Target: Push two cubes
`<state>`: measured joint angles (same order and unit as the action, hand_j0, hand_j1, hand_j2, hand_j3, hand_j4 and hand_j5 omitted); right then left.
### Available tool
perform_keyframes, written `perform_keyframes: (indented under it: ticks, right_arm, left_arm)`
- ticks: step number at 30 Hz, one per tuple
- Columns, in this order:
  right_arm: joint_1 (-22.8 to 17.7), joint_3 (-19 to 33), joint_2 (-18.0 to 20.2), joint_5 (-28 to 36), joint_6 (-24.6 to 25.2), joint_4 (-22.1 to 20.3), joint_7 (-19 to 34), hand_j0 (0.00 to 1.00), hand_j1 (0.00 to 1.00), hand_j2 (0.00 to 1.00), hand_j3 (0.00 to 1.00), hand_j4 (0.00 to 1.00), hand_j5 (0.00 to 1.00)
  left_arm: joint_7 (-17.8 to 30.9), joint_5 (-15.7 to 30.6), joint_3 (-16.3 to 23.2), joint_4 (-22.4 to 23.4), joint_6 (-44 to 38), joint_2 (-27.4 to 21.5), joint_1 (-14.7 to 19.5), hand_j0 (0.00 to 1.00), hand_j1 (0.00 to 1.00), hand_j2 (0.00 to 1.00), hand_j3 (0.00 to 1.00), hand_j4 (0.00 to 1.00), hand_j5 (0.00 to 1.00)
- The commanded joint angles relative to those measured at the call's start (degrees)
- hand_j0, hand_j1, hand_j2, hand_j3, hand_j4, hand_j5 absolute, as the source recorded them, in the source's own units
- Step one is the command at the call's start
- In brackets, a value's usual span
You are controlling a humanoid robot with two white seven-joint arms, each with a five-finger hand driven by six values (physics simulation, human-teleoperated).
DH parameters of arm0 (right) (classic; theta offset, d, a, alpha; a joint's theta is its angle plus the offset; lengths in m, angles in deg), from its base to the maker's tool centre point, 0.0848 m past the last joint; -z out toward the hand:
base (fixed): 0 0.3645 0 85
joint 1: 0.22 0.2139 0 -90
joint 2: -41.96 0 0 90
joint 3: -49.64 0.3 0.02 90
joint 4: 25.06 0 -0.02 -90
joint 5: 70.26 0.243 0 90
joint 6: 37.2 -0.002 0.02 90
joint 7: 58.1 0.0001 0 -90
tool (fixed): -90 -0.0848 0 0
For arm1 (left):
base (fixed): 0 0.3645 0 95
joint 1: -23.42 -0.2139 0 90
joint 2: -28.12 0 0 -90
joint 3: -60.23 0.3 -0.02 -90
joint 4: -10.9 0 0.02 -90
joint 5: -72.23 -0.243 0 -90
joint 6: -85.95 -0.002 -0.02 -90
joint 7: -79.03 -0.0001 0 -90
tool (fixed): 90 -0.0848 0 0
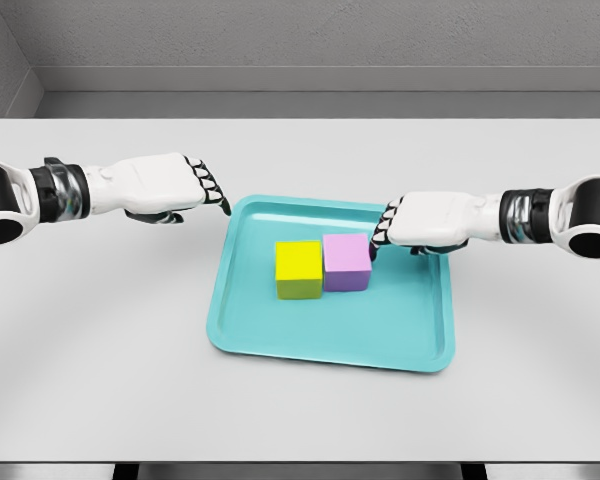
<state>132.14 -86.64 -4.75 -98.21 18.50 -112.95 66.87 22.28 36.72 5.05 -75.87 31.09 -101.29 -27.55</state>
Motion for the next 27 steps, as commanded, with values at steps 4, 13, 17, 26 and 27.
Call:
perform_keyframes:
  ticks: [4, 13, 17, 26, 27]
  right_arm:
    - [0.0, -0.3, -0.4, -0.8, -0.7, 0.0, 0.0, 0.68, 0.68, 0.68, 0.68, 0.68, 0.68]
    - [-0.1, -0.1, 1.1, -0.8, -0.7, 0.1, 0.0, 0.68, 0.68, 0.68, 0.68, 0.68, 0.68]
    - [-0.1, 1.5, 3.9, 0.8, -0.7, -2.2, 0.0, 0.69, 0.69, 0.69, 0.69, 0.69, 0.69]
    - [-6.7, 19.6, 13.5, 20.7, -0.7, -6.1, 0.0, 1.00, 1.00, 1.00, 1.00, 1.00, 1.00]
    - [-7.8, 19.9, 13.7, 20.8, -0.7, -5.7, 0.0, 1.00, 1.00, 1.00, 1.00, 1.00, 1.00]
  left_arm:
    - [0.0, 0.3, -0.1, 0.0, -0.1, 0.0, 0.1, 0.74, 0.74, 0.74, 0.74, 0.74, 0.74]
    - [0.0, 0.3, 0.0, -0.1, -0.1, 0.0, 0.1, 0.74, 0.74, 0.74, 0.74, 0.74, 0.74]
    - [-0.3, 1.8, -0.8, -0.3, -0.1, -2.3, 0.0, 0.77, 0.77, 0.77, 0.77, 0.77, 0.77]
    - [-0.3, 8.4, -1.2, -0.2, -0.1, -11.4, -0.2, 1.00, 1.00, 1.00, 1.00, 1.00, 1.00]
    - [-0.3, 8.4, -1.4, -0.1, -0.1, -11.9, -0.2, 1.00, 1.00, 1.00, 1.00, 1.00, 1.00]
